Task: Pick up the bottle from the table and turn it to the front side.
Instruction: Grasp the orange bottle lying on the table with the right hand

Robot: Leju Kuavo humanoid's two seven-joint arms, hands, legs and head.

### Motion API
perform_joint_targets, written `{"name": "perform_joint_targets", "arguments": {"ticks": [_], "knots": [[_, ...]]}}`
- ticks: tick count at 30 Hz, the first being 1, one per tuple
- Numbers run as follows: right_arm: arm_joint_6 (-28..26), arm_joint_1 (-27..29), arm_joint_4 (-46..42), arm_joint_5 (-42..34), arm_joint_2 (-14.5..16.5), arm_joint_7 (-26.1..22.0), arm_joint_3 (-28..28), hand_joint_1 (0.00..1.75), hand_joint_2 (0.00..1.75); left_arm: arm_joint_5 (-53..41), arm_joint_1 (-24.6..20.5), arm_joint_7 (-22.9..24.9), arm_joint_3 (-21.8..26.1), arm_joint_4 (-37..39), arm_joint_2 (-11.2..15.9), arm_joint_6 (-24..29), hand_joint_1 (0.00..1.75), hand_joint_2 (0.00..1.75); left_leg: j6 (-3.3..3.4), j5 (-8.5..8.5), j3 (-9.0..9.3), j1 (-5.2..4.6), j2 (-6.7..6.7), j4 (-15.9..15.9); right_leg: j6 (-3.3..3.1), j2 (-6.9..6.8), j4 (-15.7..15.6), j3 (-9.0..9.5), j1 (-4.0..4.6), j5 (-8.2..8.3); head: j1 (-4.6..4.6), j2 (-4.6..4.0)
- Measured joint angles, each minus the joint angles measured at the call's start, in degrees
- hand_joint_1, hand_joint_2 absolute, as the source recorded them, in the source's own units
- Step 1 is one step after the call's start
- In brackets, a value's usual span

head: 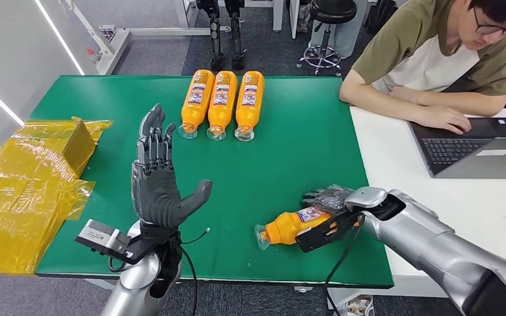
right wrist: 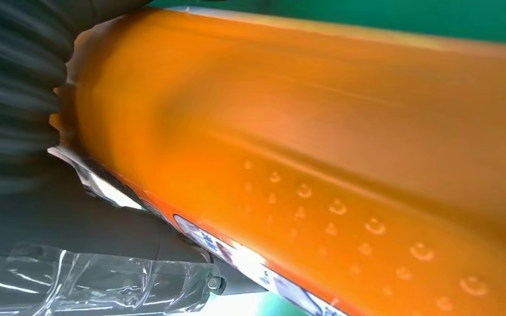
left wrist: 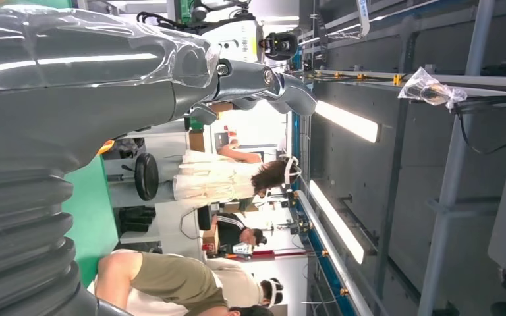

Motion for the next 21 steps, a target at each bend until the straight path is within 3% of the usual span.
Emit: {"name": "perform_joint_targets", "arguments": {"ticks": [3,7,17,21], "knots": [[-1.96,0.29,-0.21,1.43,-0.52,2.02,0.31,1.75,1.75,-0.01,0.01,0.07,-0.01,0.0,0.0,0.07,0.0,1.75,0.0,0.0,0.01,0.0,0.0,0.02,0.05,0.02,-0.01,0.02,0.0,0.04,0.0,0.0],[-7.42,1.55,-1.9,3.34,-1.56,3.45,-0.17,1.75,1.75,-0.01,0.04,0.14,-0.05,0.0,0.0,0.23,0.0,1.75,0.0,0.0,0.07,0.0,0.02,0.04,0.09,0.05,-0.01,0.08,-0.01,0.06,0.01,0.0],[-9.75,2.17,-2.21,3.73,-1.35,2.72,-1.25,1.75,1.75,-0.08,0.13,0.15,-0.07,-0.08,0.0,0.62,0.0,1.75,0.0,0.0,0.05,0.01,0.02,0.03,0.09,0.05,0.0,0.08,0.0,0.06,0.0,0.0],[-16.63,4.09,-2.49,1.6,0.01,2.7,-3.45,1.75,1.75,-0.29,0.67,0.05,-0.05,-0.67,0.03,1.22,0.0,1.75,0.0,0.0,-0.01,0.02,0.03,0.01,0.09,0.05,0.02,0.06,0.02,0.06,0.02,0.0]]}}
